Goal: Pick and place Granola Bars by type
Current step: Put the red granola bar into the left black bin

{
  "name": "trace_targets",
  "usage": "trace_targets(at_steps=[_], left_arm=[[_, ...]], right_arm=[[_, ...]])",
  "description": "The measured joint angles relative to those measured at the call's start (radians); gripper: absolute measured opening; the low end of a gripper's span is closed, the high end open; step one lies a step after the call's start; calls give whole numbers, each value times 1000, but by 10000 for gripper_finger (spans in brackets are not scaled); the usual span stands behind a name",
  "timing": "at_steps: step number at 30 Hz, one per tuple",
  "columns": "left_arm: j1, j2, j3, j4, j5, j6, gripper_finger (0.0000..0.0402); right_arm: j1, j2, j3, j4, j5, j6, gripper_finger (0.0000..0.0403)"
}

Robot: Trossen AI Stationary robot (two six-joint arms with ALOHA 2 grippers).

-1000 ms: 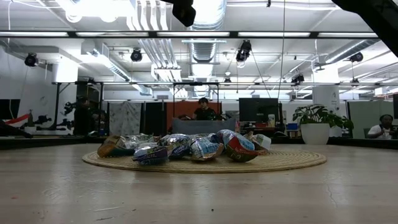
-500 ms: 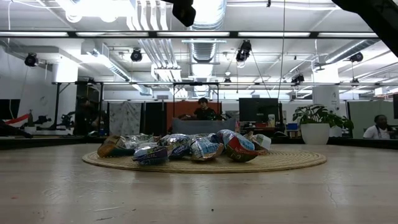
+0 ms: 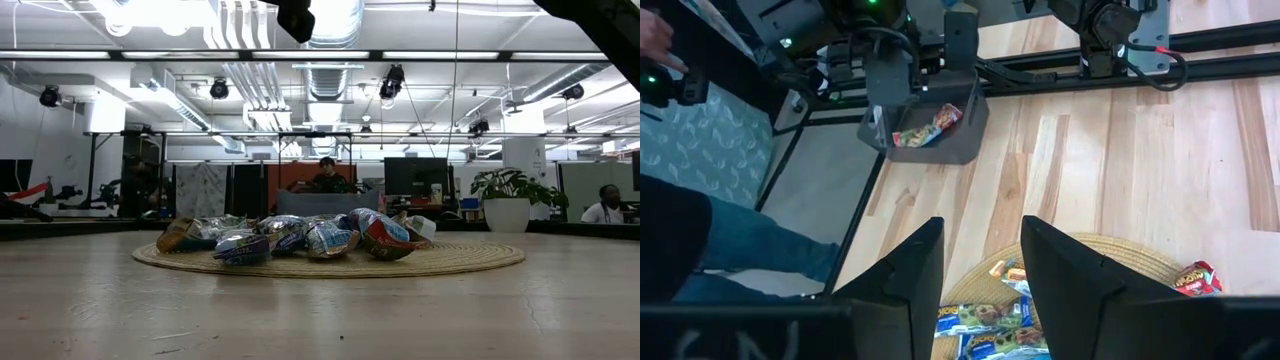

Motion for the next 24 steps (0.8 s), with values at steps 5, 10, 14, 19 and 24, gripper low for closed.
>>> trace_targets(at_steps=[5,10,14,19,24], left_arm=[[0,0,15,1,-13,1,81],[2,-24,93,2,-143,25,17],[17,-79,172,2,-407,26,3],[19,-161,274,4,-809,101,3],[21,-223,350,4,-1106,289,3]], right_arm=[[0,0,0,0,0,-2,128],[0,-4,0,-1,0,-38,128],[0,-23,0,0,0,-66,128],[0,-59,0,-1,1,-93,127],[0,-123,0,-3,82,-116,127]])
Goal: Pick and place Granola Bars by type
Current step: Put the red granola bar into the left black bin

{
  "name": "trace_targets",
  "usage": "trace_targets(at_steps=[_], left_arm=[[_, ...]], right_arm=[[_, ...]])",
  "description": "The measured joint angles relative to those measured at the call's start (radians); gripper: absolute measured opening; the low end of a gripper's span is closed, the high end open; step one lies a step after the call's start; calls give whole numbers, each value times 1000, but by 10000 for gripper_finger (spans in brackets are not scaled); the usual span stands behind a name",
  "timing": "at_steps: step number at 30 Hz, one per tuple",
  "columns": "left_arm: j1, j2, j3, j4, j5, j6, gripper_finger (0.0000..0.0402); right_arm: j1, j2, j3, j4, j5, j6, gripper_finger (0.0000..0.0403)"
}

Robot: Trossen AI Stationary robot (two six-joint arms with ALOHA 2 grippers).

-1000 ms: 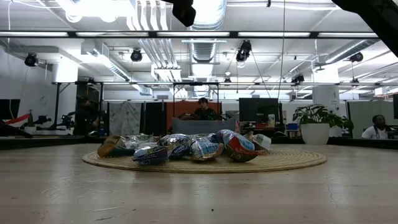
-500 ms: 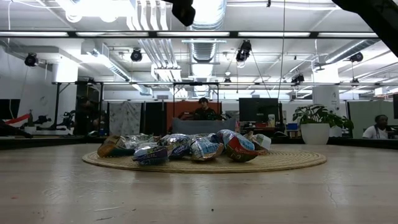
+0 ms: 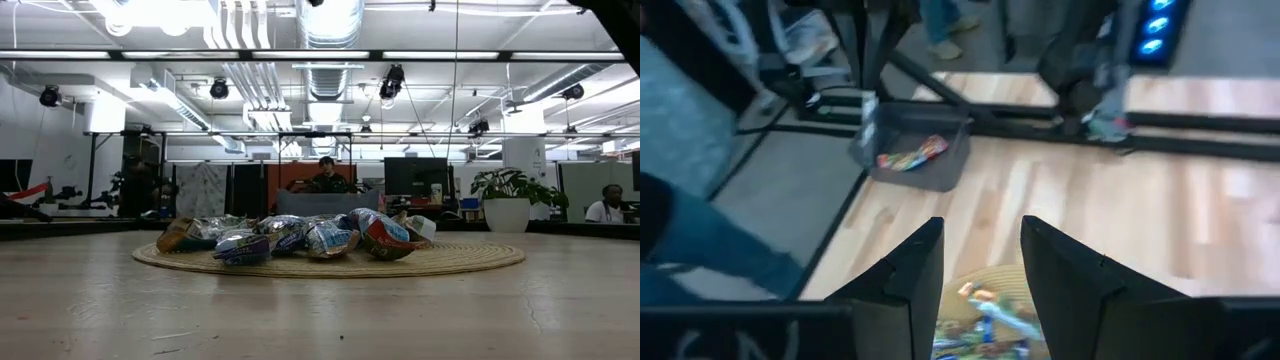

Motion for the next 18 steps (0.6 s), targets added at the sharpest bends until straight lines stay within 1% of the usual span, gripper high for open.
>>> trace_targets(at_steps=[3,6,9,12,15,18], left_arm=[[0,-34,14,0,-130,103,3],[2,-68,13,0,-251,171,2],[5,-97,12,11,-347,228,2],[12,-120,11,66,-397,317,2],[27,-138,11,144,-402,429,2],[41,-151,11,217,-400,532,2]], right_arm=[[0,-41,0,-2,48,-15,127],[0,-84,-1,-4,78,-30,127],[0,-123,-1,-6,99,-45,127],[0,-155,-2,-7,103,-59,127],[0,-178,-2,-6,115,-71,127],[0,-186,-2,-6,162,-73,127]])
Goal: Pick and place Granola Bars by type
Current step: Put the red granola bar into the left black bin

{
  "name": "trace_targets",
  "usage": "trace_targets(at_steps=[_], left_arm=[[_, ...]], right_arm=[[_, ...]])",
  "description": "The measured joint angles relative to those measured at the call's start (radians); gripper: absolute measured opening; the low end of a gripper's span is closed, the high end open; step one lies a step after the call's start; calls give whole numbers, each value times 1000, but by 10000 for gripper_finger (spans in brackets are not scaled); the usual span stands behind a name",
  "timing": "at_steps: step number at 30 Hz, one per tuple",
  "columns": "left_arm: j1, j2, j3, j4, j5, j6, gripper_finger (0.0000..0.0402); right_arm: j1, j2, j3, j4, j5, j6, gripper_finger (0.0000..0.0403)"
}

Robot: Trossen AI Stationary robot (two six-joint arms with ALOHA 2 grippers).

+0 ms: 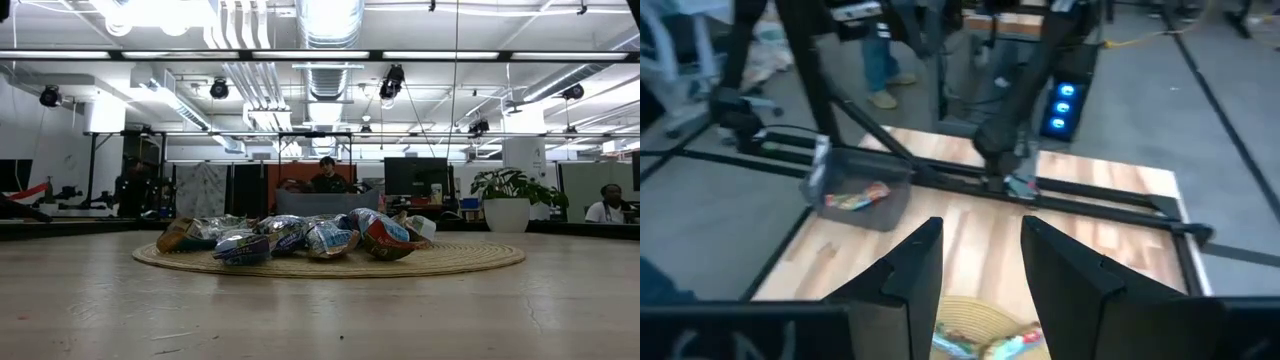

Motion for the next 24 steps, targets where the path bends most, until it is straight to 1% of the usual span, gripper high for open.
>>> trace_targets(at_steps=[4,12,15,17,19,21,24], left_arm=[[29,-19,-1,59,62,81,2],[148,-21,-1,78,265,139,2],[210,-15,-20,141,331,186,2],[256,-15,-43,197,394,235,2],[305,-21,-73,253,462,275,2],[354,-34,-99,273,512,291,3],[428,-54,-131,274,552,293,3]], right_arm=[[-1,1,-3,-1,21,-1,127],[2,-1,-7,-42,23,6,126],[3,-9,-7,-42,63,11,120],[2,-13,-7,-46,94,10,115],[2,-16,-7,-59,99,9,110],[2,-19,-7,-84,99,12,104],[3,-24,-7,-143,99,23,97]])
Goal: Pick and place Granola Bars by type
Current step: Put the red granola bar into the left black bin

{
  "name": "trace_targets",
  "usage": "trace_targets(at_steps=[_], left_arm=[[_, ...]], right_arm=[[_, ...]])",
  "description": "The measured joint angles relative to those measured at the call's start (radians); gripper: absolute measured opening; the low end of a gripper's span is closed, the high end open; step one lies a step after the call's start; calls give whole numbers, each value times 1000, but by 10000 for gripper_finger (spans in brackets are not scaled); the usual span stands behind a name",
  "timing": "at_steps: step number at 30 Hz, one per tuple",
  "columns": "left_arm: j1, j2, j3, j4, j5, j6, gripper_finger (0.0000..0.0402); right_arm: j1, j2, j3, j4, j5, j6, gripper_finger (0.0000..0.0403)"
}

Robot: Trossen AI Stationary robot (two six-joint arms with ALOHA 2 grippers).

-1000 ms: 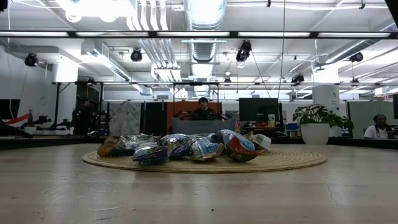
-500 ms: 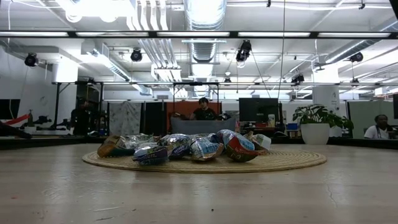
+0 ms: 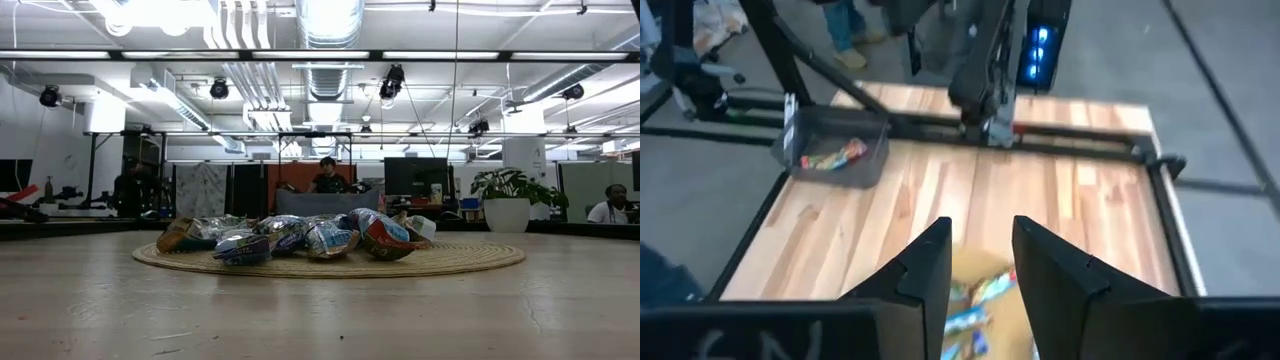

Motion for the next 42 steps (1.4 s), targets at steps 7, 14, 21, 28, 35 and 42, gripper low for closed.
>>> trace_targets(at_steps=[7,14,21,28,35,42], left_arm=[[121,-44,-36,-2,116,8,3],[172,-54,-36,-3,143,40,3],[177,-56,-36,1,162,60,3],[182,-38,-36,1,161,69,3],[236,17,5,-72,206,63,15],[346,170,254,-394,259,14,87]], right_arm=[[5,-9,0,-128,63,7,79],[3,-28,-2,-161,109,4,68],[-7,-81,-2,-76,130,-2,70],[-12,-137,-18,-75,170,32,68],[-12,-228,-93,-76,183,87,70],[-12,-325,-176,-53,234,83,70]])
